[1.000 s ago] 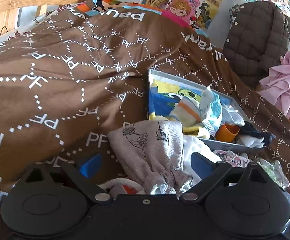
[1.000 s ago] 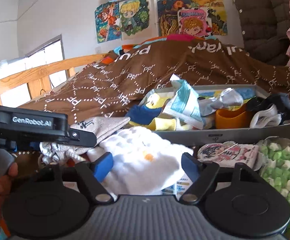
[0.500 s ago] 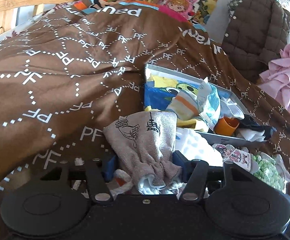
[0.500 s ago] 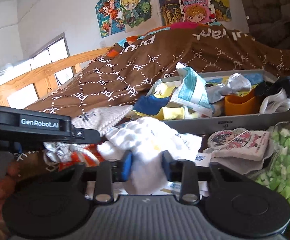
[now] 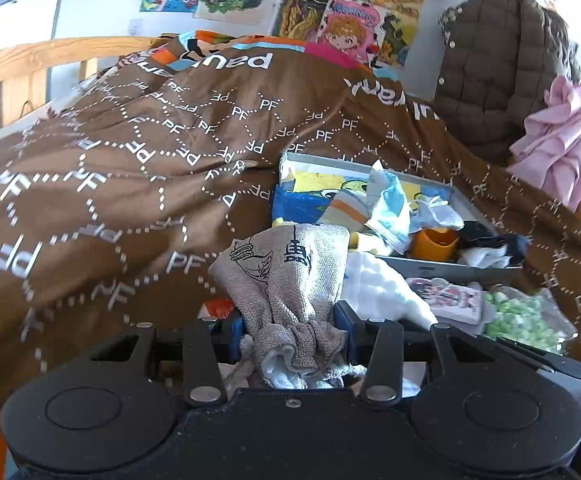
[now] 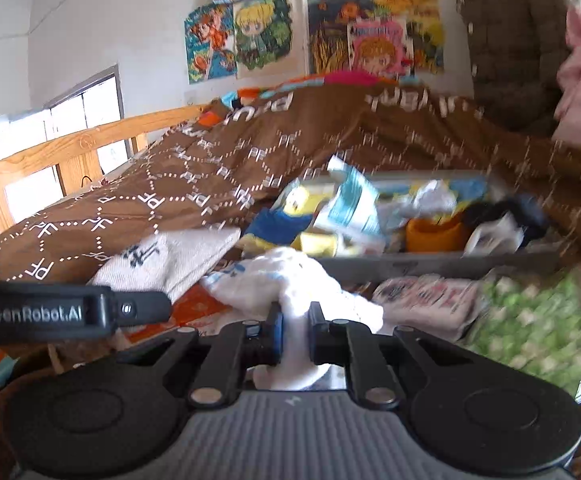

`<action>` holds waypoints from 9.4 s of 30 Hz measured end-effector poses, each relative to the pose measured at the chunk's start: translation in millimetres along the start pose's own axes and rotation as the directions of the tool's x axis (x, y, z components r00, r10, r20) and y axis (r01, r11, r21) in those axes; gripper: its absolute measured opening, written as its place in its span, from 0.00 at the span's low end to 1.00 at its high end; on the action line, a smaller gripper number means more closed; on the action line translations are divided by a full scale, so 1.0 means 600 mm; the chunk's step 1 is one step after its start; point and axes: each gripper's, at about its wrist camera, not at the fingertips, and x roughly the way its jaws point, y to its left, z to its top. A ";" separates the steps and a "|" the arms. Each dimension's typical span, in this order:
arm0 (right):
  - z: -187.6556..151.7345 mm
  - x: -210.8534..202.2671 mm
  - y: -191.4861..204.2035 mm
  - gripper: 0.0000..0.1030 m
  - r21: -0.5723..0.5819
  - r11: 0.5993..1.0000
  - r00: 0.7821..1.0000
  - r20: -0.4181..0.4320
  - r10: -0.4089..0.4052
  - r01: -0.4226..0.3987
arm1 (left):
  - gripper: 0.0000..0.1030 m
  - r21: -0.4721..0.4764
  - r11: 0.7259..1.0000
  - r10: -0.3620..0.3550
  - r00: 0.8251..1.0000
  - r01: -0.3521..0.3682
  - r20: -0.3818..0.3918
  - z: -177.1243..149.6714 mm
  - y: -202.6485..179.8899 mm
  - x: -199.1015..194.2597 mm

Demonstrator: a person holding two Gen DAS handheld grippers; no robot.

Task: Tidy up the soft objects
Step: 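Grasp the grey drawstring bag with the left gripper while the right grasps the white fluffy cloth, then carry the grey bag over the tray with the left gripper while the right drops the white cloth in, then open the left gripper to release the grey drawstring bag into the tray, then withdraw both open grippers from the tray back over the remaining items, then reach the left gripper to the cartoon-printed plush and grasp it, then lift the plush with the left gripper and carry it over the tray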

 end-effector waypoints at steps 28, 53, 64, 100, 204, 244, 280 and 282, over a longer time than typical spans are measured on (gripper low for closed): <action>0.044 -0.099 -0.074 0.13 0.097 0.988 0.947 0.286 -0.144 0.121 | 0.45 0.038 0.993 -0.115 0.989 0.112 0.090 0.106 -0.063 -0.061; 0.152 0.163 -0.160 0.14 0.200 0.961 0.955 0.188 -0.228 0.190 | 0.45 0.044 0.980 -0.197 0.975 0.193 0.107 0.198 -0.036 0.252; 0.148 0.207 -0.149 0.23 0.196 0.958 0.970 0.086 -0.229 0.209 | 0.46 0.038 0.989 -0.146 0.989 0.146 0.002 0.186 -0.026 0.308; 0.176 0.000 -0.131 0.99 0.099 0.960 0.929 0.244 -0.280 0.263 | 0.96 0.074 0.995 -0.071 0.990 0.062 0.118 0.200 -0.045 0.170; -0.059 0.023 -0.064 0.82 -0.495 0.861 0.991 0.004 -0.130 0.115 | 0.97 0.288 0.896 -0.257 0.923 0.338 -0.285 0.087 -0.166 0.256; -0.113 0.110 -0.008 0.49 -0.698 0.707 0.985 -0.011 -0.172 0.115 | 0.74 -0.139 0.890 -0.443 0.749 0.434 -0.493 0.068 -0.156 0.366; -0.101 0.080 -0.037 0.13 -0.654 0.745 0.989 0.026 -0.145 0.127 | 0.52 -0.383 0.788 -0.607 0.717 0.483 -0.343 0.077 -0.070 0.313; -0.101 0.079 -0.036 0.14 -0.656 0.744 0.989 0.024 -0.146 0.126 | 0.50 -0.401 0.771 -0.624 0.710 0.494 -0.326 0.076 -0.063 0.307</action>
